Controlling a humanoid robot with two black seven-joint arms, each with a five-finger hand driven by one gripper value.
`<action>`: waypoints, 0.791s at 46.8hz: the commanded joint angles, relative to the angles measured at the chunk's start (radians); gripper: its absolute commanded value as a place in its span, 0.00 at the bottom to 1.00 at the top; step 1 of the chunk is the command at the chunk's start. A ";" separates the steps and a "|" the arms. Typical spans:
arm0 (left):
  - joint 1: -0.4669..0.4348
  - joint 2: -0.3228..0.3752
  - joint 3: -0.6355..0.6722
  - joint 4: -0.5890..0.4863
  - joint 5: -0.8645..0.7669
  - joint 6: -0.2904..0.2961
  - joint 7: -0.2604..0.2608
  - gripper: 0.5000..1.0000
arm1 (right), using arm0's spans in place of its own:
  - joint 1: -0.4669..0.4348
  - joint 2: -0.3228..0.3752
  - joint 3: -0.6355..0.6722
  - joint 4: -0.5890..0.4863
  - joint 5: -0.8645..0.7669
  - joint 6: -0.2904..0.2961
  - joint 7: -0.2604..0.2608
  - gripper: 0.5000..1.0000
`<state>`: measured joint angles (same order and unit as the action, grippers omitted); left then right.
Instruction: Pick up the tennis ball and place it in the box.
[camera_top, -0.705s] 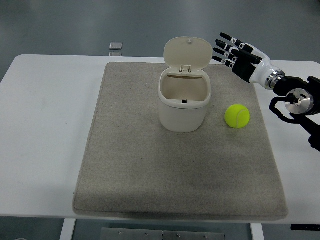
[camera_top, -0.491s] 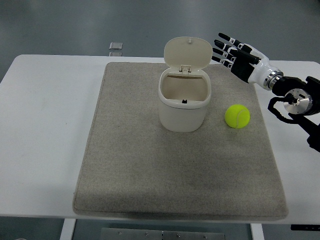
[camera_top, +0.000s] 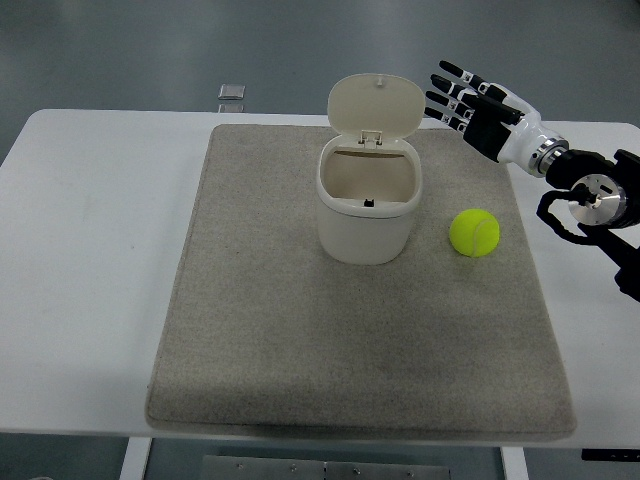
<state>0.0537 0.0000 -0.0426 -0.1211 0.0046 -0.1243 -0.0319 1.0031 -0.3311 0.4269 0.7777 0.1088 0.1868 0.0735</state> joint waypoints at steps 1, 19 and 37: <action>0.000 0.000 0.001 0.000 0.000 0.000 0.001 0.99 | -0.001 0.000 -0.002 0.000 0.000 -0.017 0.005 0.84; 0.000 0.000 0.000 0.000 0.000 0.000 0.000 0.99 | -0.001 0.023 -0.013 -0.003 -0.014 -0.021 0.006 0.84; 0.000 0.000 0.001 0.000 0.000 0.000 0.000 0.99 | 0.042 0.015 -0.079 -0.020 -0.026 -0.010 0.003 0.84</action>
<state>0.0538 0.0000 -0.0418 -0.1212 0.0046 -0.1243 -0.0317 1.0421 -0.3120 0.3497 0.7611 0.0844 0.1755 0.0760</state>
